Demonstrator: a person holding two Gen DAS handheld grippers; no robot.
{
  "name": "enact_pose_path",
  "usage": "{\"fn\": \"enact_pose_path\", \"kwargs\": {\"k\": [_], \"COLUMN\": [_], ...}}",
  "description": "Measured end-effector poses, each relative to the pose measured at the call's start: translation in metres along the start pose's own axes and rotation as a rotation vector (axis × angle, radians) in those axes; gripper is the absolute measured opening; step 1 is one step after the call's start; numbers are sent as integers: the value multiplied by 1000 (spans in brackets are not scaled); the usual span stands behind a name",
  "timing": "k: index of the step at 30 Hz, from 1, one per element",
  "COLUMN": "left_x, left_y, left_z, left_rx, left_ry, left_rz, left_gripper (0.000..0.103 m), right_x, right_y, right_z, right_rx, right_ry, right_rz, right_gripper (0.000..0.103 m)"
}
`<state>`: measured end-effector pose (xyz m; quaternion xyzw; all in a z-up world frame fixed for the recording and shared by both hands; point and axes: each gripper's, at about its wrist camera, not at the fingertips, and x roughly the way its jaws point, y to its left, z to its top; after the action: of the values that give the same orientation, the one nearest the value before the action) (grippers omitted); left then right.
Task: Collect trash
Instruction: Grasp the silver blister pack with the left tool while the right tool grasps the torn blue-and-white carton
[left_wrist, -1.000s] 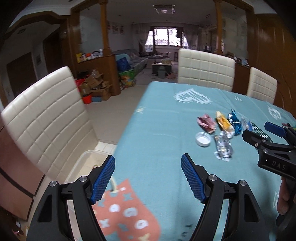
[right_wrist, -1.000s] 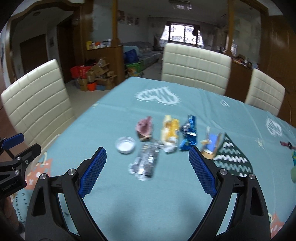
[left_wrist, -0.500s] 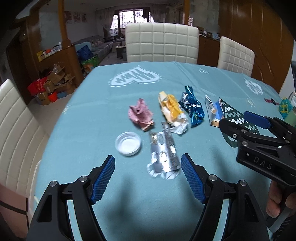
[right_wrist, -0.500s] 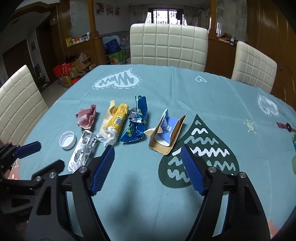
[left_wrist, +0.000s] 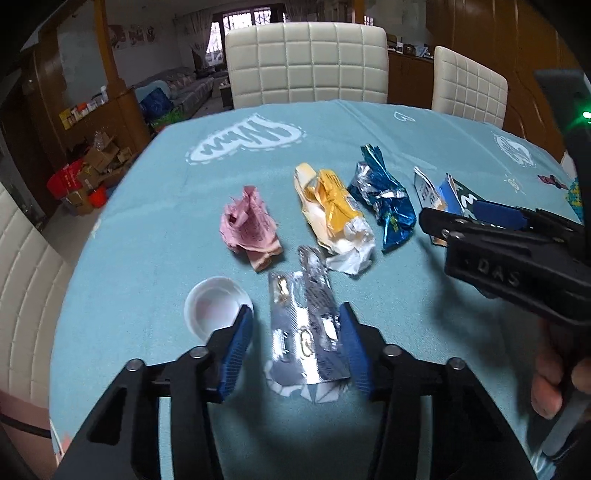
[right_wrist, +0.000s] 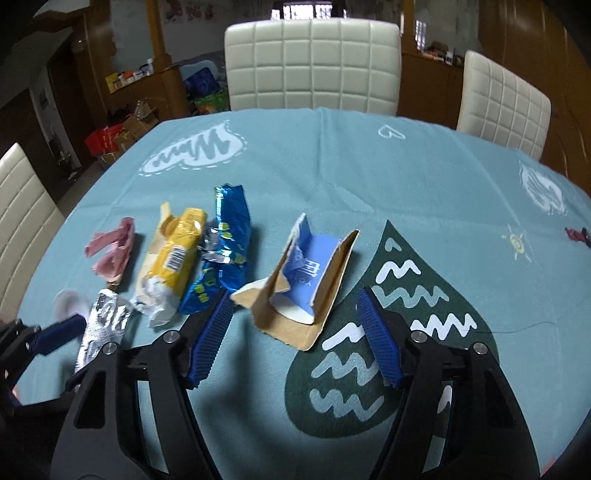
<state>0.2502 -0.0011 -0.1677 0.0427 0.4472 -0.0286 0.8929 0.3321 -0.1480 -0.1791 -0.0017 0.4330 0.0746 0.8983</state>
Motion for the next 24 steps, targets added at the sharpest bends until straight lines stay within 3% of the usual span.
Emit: {"fn": "enact_pose_path", "kwargs": {"k": [3,4,15,24], "left_x": [1,0,-37,-75], "left_y": [0,1,9,34], "left_z": [-1,-1,-4,-18], "left_rx": [2,0,-31,-85], "left_ry": [-1,-3,-75,-134], "left_rz": [-3,-4,-20,4], "left_gripper": [36,35,33,33], "right_x": [3,1,-42,-94], "right_y": [-3,-4,11,54], "right_z": [-3,-4,-17,-38], "right_rx": [3,8,-2,-124], "right_ry": [2,2,-52,-135], "right_rz": [-33,-25,17,56], "right_gripper": [40,38,36,34]}}
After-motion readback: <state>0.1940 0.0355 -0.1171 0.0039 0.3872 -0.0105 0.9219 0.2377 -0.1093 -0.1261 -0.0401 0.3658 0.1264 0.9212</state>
